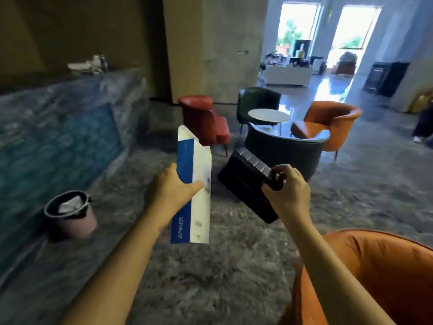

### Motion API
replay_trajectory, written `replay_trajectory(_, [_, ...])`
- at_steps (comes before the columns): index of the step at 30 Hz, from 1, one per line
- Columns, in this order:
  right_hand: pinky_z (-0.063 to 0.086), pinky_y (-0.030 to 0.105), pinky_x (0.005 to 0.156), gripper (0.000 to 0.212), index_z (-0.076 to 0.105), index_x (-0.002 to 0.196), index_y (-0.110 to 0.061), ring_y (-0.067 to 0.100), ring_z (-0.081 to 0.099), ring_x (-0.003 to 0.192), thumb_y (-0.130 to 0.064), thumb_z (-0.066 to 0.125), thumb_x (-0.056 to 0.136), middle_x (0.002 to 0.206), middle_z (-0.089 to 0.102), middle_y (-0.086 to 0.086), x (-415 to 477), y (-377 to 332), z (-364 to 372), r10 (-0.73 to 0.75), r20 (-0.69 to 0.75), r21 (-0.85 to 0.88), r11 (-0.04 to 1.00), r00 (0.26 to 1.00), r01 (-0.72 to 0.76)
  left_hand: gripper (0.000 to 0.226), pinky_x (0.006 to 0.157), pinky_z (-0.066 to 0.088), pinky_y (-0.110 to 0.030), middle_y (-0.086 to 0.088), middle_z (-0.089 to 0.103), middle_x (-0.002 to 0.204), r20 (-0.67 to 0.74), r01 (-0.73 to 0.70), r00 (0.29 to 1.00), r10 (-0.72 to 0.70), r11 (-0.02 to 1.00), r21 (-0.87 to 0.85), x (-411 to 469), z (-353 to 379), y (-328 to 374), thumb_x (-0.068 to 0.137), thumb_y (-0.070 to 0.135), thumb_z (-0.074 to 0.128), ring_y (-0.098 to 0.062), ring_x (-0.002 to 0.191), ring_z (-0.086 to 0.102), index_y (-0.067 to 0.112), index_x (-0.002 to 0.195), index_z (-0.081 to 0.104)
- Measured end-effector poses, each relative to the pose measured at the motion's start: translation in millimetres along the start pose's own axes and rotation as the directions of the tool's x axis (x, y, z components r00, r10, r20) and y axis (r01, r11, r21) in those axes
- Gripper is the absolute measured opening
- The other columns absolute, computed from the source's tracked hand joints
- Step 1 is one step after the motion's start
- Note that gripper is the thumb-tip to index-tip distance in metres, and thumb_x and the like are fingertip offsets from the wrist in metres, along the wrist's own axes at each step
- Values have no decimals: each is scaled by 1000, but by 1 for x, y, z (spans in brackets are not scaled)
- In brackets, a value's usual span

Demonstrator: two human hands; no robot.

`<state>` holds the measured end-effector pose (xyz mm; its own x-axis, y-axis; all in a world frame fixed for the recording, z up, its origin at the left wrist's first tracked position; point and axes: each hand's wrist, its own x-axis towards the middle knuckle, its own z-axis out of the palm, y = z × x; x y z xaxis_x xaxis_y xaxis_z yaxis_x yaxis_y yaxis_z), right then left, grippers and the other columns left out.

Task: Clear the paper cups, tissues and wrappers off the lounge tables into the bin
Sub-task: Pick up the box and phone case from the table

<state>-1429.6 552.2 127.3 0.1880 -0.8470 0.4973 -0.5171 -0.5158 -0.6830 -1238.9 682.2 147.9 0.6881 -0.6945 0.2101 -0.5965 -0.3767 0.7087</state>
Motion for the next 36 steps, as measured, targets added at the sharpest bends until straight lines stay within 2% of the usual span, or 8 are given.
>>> replay_trajectory(5, [45,48,84,30,60,98,-15,26,58,85,-15,71,70,97,60,3,31,-58,134,-124,219,146,985,968,93,33,68,51,-34,-2,66,94,-194,232,957,-214,970,72,41,-63,-93,72,41,67,-24,80,62,22,96,54])
replay_trajectory(7, [45,49,84,28,60,96,-15,28,58,86,-14,70,69,98,61,5,47,-81,183,-190,275,217,967,942,132,33,69,52,-35,-3,65,94,-271,319,918,-290,945,69,60,-81,-120,72,40,68,-25,81,62,22,95,54])
replay_trajectory(11, [44,46,84,27,59,96,-16,29,58,89,-16,70,71,98,61,5,87,-125,268,-322,364,302,928,874,216,31,58,44,-28,-1,64,90,-405,441,831,-380,895,65,100,-108,-161,71,41,66,-20,74,60,21,93,54])
replay_trajectory(15, [41,43,85,28,59,98,-15,29,57,93,-19,69,72,100,60,6,126,-166,343,-429,448,367,888,784,276,31,68,52,-35,-1,65,90,-509,564,723,-467,824,45,142,-128,-193,72,40,65,-23,78,62,21,94,55])
replay_trajectory(23, [42,48,89,34,57,104,-14,28,55,99,-22,68,72,106,59,6,163,-250,517,-492,597,455,858,634,237,29,67,53,-34,1,63,86,-580,708,574,-579,706,-4,238,-165,-295,72,42,64,-20,74,62,23,92,53])
replay_trajectory(29, [43,49,90,37,55,104,-17,27,55,98,-25,69,70,99,53,1,184,-332,673,-483,634,482,858,604,180,37,72,53,-37,-1,64,93,-597,750,503,-624,659,-57,340,-217,-414,75,46,62,-22,79,63,21,100,52])
replay_trajectory(32, [45,50,87,35,53,103,-19,28,56,95,-24,69,71,97,51,0,198,-374,739,-475,668,474,865,573,164,34,72,53,-36,-1,65,93,-587,749,486,-648,655,-103,388,-244,-461,74,45,61,-22,80,62,23,98,53])
replay_trajectory(36, [48,47,81,31,52,99,-19,28,59,91,-25,70,74,101,61,6,218,-413,827,-488,679,469,863,548,187,35,75,53,-40,-1,64,94,-551,745,491,-675,653,-135,461,-275,-518,74,43,61,-23,82,62,23,101,53])
